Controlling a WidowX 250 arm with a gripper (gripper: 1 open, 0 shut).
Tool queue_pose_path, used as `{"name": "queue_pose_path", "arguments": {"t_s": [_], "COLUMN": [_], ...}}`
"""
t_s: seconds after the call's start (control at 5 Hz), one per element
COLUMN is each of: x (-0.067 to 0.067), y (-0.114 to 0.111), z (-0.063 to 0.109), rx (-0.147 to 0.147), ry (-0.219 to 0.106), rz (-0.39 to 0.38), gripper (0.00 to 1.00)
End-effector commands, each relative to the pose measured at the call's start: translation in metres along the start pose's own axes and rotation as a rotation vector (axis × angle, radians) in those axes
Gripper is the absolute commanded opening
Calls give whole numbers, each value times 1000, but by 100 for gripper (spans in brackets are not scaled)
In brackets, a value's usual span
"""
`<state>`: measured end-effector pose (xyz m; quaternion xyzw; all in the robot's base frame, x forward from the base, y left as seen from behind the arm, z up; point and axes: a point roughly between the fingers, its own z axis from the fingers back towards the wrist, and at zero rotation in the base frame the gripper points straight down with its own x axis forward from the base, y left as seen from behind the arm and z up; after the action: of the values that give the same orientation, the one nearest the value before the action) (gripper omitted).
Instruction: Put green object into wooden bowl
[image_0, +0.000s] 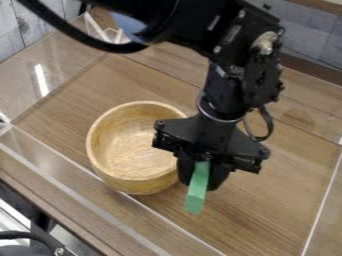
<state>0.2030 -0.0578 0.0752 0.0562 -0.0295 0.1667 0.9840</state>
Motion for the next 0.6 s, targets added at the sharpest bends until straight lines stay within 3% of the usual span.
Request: {"name": "queue_pose_path", "arguments": {"t_s": [0.0, 0.4], "x": [10, 12], "y": [-1, 5], "z": [9, 12], "rx": [-33, -39], "ry": [-28, -16], "rz": [-32, 51], "gripper": [0, 0]}}
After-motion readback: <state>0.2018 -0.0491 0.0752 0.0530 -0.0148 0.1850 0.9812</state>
